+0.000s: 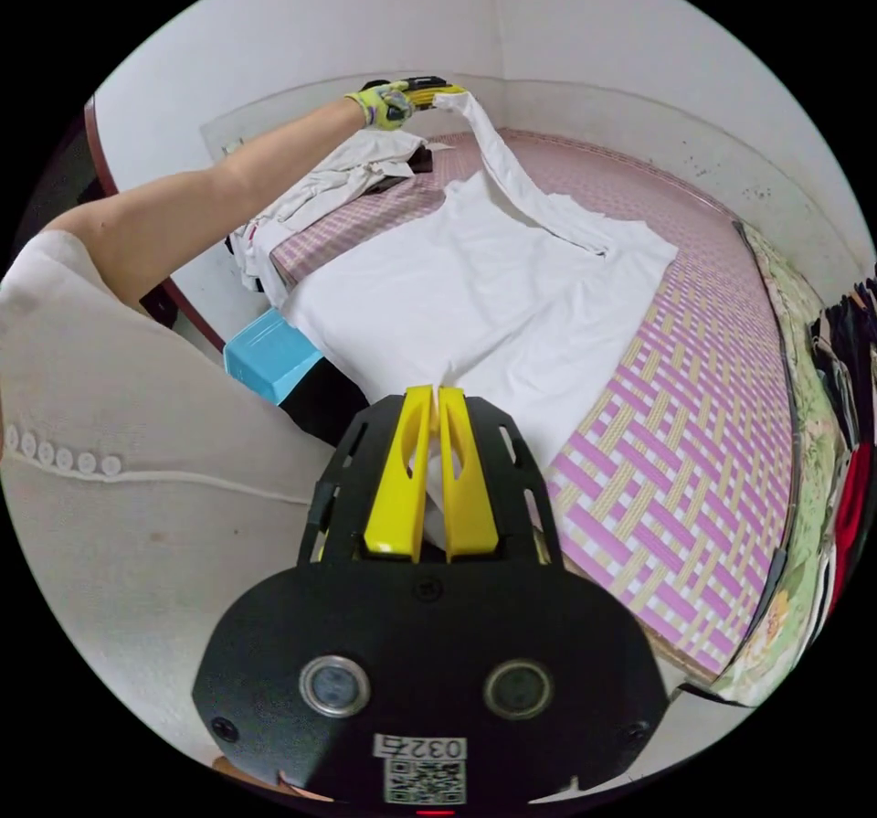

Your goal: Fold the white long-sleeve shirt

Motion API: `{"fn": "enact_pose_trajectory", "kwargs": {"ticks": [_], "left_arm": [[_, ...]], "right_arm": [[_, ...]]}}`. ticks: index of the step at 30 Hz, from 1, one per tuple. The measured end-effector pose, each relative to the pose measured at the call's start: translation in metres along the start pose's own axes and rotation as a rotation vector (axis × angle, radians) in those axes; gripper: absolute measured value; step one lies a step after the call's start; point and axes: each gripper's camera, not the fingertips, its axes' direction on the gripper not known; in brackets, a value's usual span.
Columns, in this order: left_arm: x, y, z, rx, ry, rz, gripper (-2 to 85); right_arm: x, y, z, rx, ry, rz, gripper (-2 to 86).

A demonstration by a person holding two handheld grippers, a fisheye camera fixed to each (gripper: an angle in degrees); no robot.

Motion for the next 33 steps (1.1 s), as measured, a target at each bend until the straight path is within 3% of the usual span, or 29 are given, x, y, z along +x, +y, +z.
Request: {"fn": "enact_pose_trajectory", "kwargs": {"ticks": [8,11,16,21,33], "left_arm": [[0.022,0.011,-0.046,0.083,0.027,0.089,-0.9],[0.009,0.016,-0.061,0.085,-0.040,0.074,-0.9],[-0.029,0.020,-0.075,0.078,-0.120,-0.013,-0.9],[-0.046,0.029,-0.075,0.059,-0.166,-0.036,-0.9],[-0.009,0.044,-0.007,-0.010,-0.145,0.028,-0.9]], "right_arm": [[0.009,-0.002,0.005,-0.001,-0.071,-0.016,-0.7],[0.016,-0.002,0.022,-0.032,-0.100,-0.012,0.2],[0.049,0.004,0.029,-0.031,-0.386,0.036,6.1],[0.109,0.032,-0.011,0.155,-0.273,0.233,4.4],[0.147,0.036,0.037,0.028,-0.213,0.320,2.3]]}}
